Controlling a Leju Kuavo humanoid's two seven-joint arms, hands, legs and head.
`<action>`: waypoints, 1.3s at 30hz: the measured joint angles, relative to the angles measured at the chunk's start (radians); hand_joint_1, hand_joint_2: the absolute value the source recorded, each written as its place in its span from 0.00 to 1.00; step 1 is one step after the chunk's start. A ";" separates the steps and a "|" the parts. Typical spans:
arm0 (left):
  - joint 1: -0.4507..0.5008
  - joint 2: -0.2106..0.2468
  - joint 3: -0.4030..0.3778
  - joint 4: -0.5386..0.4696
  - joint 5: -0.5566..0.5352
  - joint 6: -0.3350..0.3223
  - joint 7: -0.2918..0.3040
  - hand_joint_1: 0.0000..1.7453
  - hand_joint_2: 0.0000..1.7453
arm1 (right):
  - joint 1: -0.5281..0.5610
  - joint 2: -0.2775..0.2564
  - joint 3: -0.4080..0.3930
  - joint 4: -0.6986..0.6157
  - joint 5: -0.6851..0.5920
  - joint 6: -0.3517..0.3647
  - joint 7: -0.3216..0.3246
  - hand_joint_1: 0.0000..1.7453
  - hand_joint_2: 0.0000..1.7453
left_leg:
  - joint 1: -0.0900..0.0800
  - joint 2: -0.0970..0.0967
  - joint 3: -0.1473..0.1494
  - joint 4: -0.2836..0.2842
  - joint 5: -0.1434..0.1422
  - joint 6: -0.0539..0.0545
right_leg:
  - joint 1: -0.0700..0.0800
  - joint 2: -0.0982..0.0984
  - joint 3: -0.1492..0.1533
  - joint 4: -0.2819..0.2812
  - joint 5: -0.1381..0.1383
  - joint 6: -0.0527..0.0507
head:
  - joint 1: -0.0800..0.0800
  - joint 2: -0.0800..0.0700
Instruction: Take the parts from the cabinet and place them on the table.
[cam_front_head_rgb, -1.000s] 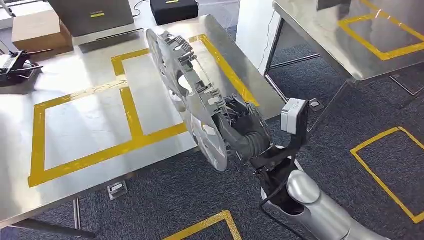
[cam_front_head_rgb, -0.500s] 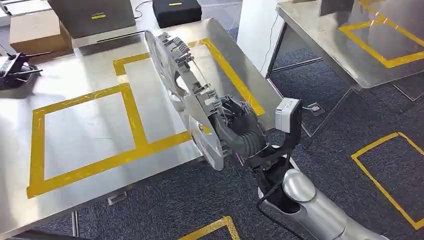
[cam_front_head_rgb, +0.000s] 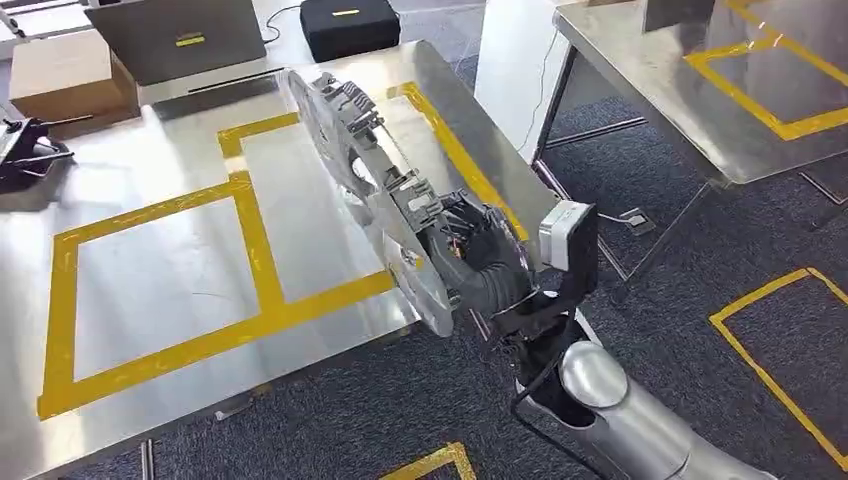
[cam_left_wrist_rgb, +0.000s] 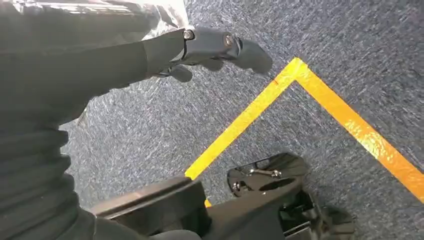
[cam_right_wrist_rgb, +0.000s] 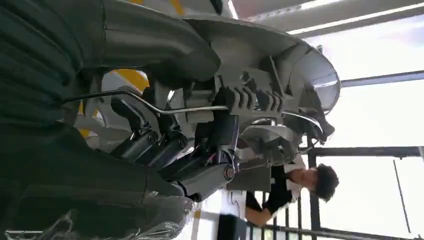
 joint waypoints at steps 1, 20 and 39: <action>-0.001 0.000 -0.003 0.000 -0.007 0.007 -0.007 0.00 1.00 | -0.006 0.000 0.005 0.002 0.121 -0.038 0.044 1.00 1.00 | 0.000 0.000 0.001 -0.004 0.000 -0.001 | 0.000 0.000 0.000 0.000 -0.002 -0.002 | 0.001 0.000; -0.014 -0.004 -0.039 0.000 -0.072 0.018 -0.037 0.00 1.00 | -0.097 0.036 0.084 0.055 1.068 0.008 0.444 1.00 1.00 | -0.001 0.001 0.010 -0.019 0.002 -0.012 | 0.001 -0.004 0.005 -0.001 -0.001 -0.011 | 0.001 0.000; -0.051 -0.016 -0.079 0.000 -0.151 -0.024 0.000 0.00 1.00 | -0.193 0.154 0.189 0.350 1.084 0.272 0.417 1.00 1.00 | -0.001 0.001 0.011 -0.019 0.002 -0.012 | 0.000 -0.003 0.006 -0.002 -0.001 -0.011 | 0.000 0.000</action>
